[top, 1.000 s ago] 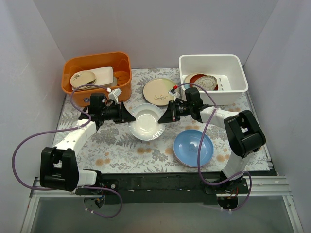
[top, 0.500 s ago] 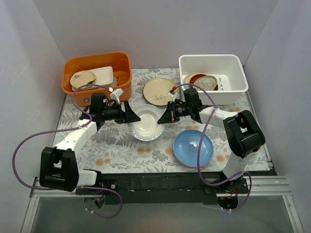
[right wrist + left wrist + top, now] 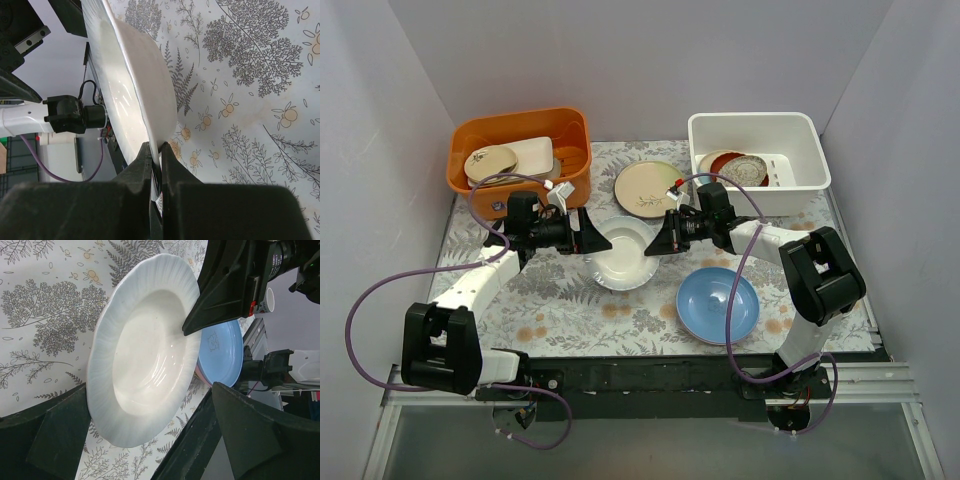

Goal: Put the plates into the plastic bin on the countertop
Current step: Place the plate in the plastic bin.

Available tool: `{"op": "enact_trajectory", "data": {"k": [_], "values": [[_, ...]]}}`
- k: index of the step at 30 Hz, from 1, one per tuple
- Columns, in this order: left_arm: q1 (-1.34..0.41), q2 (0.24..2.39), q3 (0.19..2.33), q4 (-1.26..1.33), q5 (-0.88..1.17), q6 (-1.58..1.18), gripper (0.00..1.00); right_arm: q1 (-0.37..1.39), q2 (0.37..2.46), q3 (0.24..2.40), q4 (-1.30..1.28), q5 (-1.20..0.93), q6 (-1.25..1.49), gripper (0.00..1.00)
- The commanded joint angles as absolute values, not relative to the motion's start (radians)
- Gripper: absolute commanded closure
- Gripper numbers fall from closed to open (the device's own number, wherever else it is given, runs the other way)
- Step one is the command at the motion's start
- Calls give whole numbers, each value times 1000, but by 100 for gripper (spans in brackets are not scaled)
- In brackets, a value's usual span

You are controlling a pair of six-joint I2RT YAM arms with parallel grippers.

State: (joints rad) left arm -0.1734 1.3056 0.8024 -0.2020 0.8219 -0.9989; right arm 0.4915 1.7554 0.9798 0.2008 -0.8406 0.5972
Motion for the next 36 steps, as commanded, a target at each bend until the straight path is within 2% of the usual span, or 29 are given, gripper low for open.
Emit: {"op": "enact_trajectory", "data": {"k": [1,19,36], "values": [[-178,1267,827,-189,828,-988,2,489,1715,1029,213,-847,588,99],[-178,1295,841,-225,776,-982,2,477,1674,1080,241,-902,635,99],[-178,1284,841,-230,778,-977,2,315,1625,1131,131,-923,575,99]]}}
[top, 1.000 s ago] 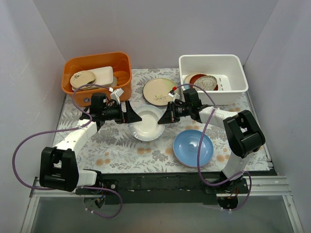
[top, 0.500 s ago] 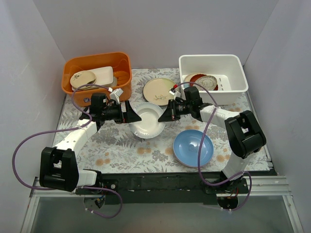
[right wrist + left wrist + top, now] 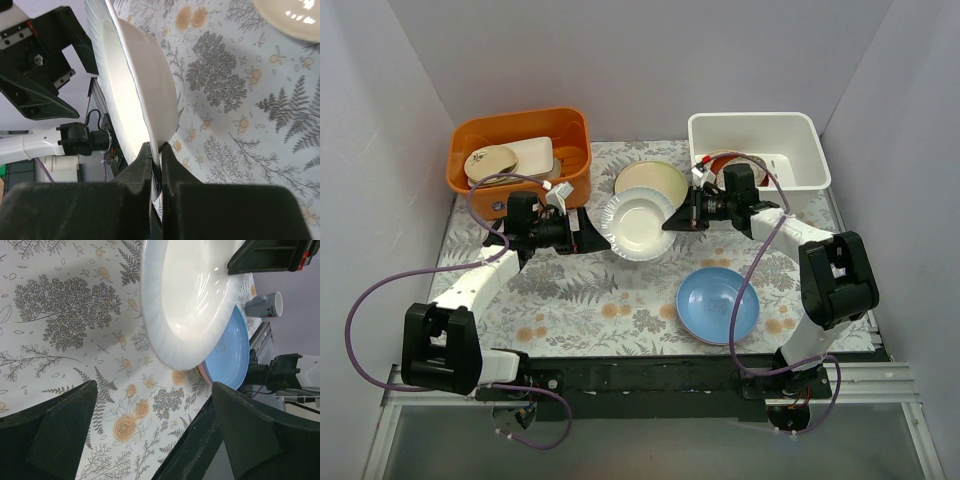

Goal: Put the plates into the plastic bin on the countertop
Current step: Place the plate in the plastic bin.

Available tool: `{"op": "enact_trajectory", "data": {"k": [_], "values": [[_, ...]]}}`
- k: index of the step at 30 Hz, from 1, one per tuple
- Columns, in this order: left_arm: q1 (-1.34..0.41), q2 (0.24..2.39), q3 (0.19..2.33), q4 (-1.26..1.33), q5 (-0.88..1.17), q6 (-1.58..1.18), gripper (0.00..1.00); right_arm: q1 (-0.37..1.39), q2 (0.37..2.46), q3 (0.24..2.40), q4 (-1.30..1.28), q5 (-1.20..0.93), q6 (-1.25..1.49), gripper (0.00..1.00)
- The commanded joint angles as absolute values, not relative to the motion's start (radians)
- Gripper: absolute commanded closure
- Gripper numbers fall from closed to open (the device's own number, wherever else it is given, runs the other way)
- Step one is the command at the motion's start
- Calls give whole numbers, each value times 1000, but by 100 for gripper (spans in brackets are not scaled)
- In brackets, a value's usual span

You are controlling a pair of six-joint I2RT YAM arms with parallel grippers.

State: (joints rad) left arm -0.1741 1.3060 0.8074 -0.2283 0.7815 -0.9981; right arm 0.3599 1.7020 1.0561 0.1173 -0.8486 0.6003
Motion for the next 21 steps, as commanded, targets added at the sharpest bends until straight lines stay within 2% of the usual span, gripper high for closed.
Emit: {"op": "enact_trajectory", "data": {"k": [1,21], "values": [[-176,1282,841,-230,778,-977,2,304,1623,1134,124,-922,574,99],[-178,1282,841,-232,773,-976,2,54,1647,1311,34,-956,546,99]]}}
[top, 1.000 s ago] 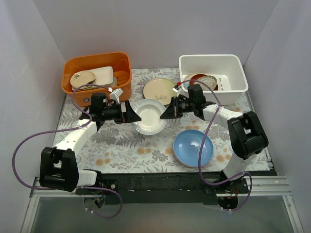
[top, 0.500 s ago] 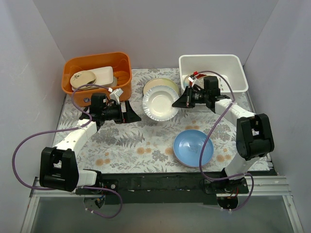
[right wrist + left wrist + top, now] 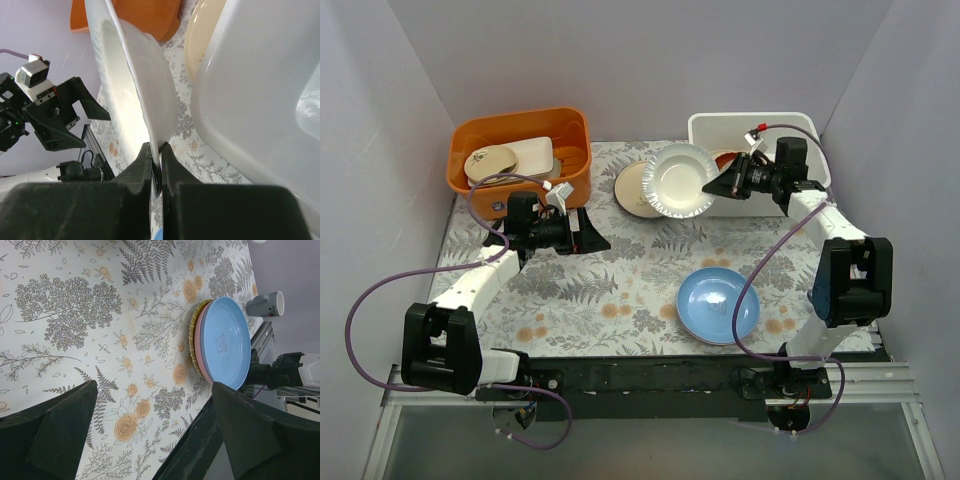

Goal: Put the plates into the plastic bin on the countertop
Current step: Place the plate in the plastic bin.

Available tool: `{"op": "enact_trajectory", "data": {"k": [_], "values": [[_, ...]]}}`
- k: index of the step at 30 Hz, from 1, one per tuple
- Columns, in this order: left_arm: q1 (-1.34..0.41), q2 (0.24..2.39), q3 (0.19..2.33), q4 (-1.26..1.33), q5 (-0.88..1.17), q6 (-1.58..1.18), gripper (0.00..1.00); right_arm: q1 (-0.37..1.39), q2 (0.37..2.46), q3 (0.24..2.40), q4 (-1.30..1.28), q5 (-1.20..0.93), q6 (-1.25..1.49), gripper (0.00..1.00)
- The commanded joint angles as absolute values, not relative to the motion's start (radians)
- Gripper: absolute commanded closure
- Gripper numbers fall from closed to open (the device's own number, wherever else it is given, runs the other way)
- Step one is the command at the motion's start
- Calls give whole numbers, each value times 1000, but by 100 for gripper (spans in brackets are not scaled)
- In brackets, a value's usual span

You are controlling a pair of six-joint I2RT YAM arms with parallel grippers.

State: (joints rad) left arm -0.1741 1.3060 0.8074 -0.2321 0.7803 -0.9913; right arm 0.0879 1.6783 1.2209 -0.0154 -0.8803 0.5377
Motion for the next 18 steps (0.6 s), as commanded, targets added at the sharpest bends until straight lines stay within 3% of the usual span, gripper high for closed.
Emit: {"op": "enact_trajectory", "data": {"k": [1,18], "values": [[-178,1284,842,-232,773,-976,2,37,1649,1324,37,-956,552,99],[-176,1281,844,-238,759,-973,2,-113,1724,1430,114,-946,661,99]]}}
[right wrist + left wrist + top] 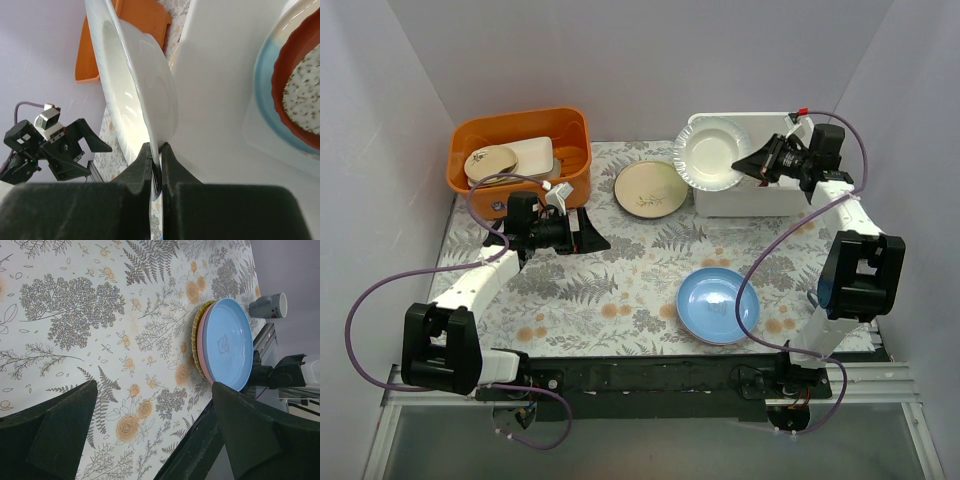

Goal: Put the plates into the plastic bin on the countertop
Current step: Place the plate in the plastic bin.

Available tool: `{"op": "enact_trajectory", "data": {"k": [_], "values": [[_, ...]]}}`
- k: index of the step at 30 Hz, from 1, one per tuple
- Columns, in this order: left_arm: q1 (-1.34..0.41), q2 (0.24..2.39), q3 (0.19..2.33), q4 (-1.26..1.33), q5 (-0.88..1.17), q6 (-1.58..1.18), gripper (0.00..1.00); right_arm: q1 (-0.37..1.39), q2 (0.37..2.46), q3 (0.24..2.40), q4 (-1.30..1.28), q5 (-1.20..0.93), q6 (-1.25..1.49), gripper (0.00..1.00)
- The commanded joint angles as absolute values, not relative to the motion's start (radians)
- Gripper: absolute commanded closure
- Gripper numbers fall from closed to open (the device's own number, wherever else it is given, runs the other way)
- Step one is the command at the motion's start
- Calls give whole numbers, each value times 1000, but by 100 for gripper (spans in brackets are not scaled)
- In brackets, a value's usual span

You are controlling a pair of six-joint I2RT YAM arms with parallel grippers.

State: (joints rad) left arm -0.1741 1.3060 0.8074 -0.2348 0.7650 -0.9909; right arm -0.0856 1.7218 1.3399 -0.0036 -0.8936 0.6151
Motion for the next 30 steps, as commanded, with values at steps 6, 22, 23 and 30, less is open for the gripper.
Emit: {"op": "enact_trajectory", "data": {"k": [6,22,23,30], "values": [[-178,1287,845,-239,762,-973,2,-153,1755,1443,130,-928,681,99],[-178,1296,847,-239,770,-977,2,-196,1870,1580,115,-902,712,99],[-178,1296,847,-239,770,-979,2,-199,1874,1591,114,-900,713,99],[-178,1298,848,-239,772,-977,2,-210,1908,1632,106,-900,723,99]]}}
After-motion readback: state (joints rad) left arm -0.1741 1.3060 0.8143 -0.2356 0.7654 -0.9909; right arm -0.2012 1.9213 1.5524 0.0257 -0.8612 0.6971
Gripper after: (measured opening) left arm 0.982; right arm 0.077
